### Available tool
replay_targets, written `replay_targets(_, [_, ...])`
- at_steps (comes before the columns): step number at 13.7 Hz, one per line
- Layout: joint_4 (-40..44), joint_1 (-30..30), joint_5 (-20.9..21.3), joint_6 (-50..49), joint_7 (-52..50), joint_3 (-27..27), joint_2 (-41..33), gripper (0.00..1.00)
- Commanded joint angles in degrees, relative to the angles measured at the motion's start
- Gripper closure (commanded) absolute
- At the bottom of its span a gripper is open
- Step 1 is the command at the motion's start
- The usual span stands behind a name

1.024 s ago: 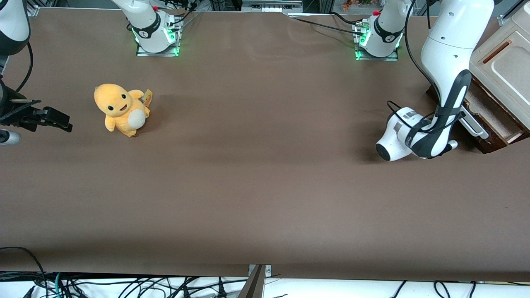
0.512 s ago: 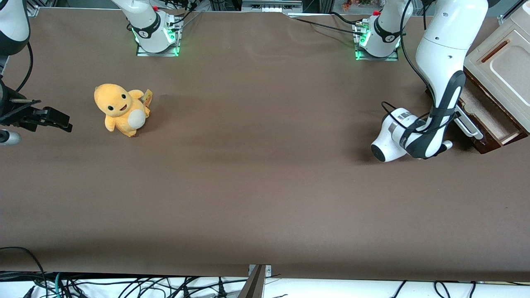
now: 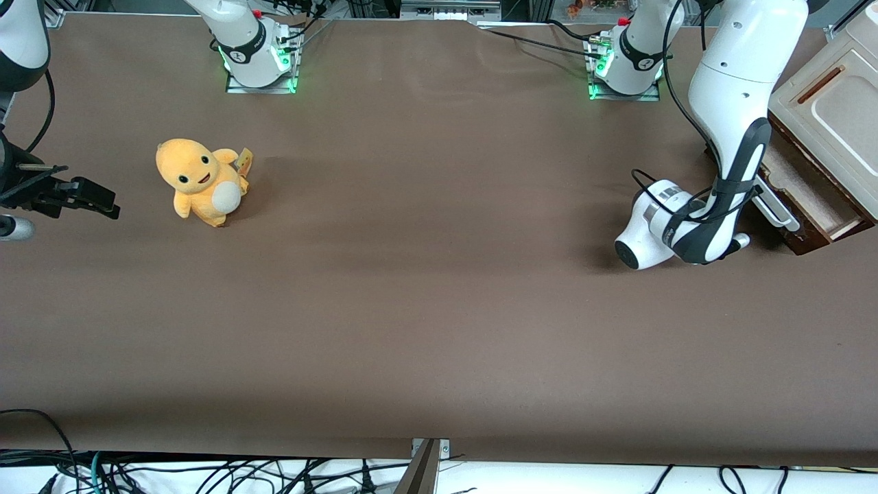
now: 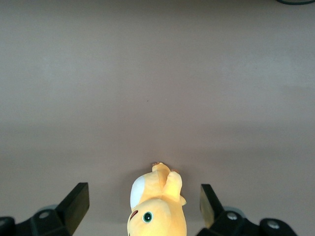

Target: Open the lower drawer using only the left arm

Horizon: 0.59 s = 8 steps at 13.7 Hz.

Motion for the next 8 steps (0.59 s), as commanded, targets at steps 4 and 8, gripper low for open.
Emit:
replay_targets(4, [2.58, -0.93, -4.05, -2.84, 0.99, -0.28, 1.58, 0.94])
replay_targets(8, [2.58, -1.55, -5.54, -2.84, -0.15, -0.28, 1.67, 0.94])
